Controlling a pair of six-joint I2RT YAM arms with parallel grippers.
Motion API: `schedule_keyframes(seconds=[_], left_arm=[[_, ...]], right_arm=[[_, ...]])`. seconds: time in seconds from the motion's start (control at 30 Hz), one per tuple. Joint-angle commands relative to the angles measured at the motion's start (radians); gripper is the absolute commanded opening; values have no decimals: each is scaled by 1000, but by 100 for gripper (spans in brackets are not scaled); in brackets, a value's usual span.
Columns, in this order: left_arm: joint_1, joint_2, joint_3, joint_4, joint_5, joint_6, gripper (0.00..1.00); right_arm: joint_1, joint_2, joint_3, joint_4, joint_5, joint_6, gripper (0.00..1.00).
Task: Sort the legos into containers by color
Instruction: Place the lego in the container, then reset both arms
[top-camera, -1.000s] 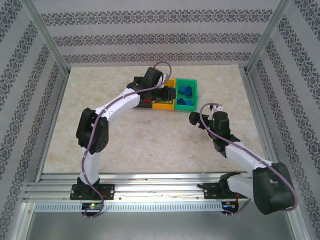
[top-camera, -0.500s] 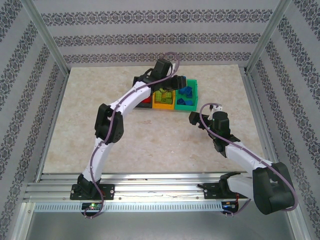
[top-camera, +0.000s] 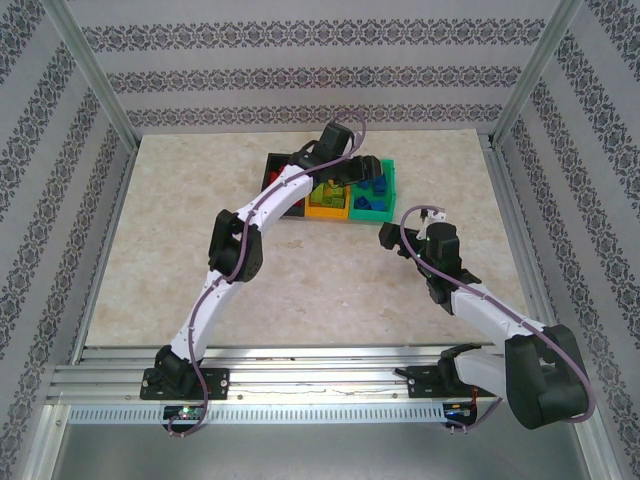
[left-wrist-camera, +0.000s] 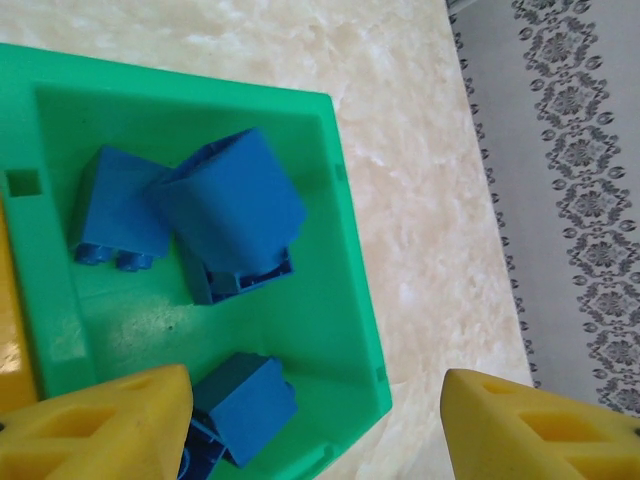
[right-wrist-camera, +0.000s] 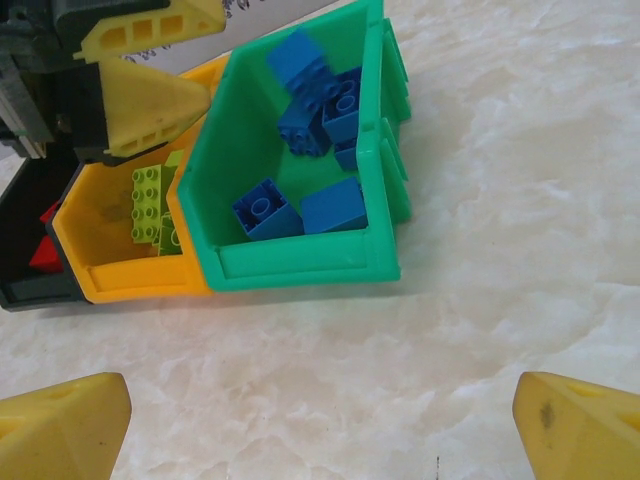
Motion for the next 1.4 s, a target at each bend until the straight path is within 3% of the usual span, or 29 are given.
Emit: schedule_keyframes(seconds=[0.0, 0.37, 0.63, 0.77, 0.9, 1.07, 1.13, 1.23, 1.37], left_arm=[[-24, -145, -86, -23, -51, 63, 67], [12, -718, -980, 458, -215, 82, 69], [141, -1098, -1471, 532, -334, 116, 75], [237, -1295, -1658, 474, -409, 134, 83], [312, -1507, -1802, 398, -537, 173, 100], [342, -1779, -1963, 408, -764, 290, 100], [357, -1850, -2013, 437, -847, 323, 100], [385, -1894, -2058, 481, -872, 380, 100], [412, -1829, -2184, 767, -866, 487, 100]], right_arm=[[-10, -14, 19, 25, -23, 7, 98], [-23, -21, 13, 18, -8, 0, 98], [-54, -50, 8, -9, 26, -19, 98], [-75, -78, -1, -8, 132, -77, 98], [-89, -123, -29, 6, 346, -99, 98], [-108, -163, -61, 50, 543, -232, 98], [-124, -137, -61, 85, 581, -312, 98], [-149, -70, -59, 103, 604, -385, 98], [-181, 48, -49, 161, 547, -425, 98]])
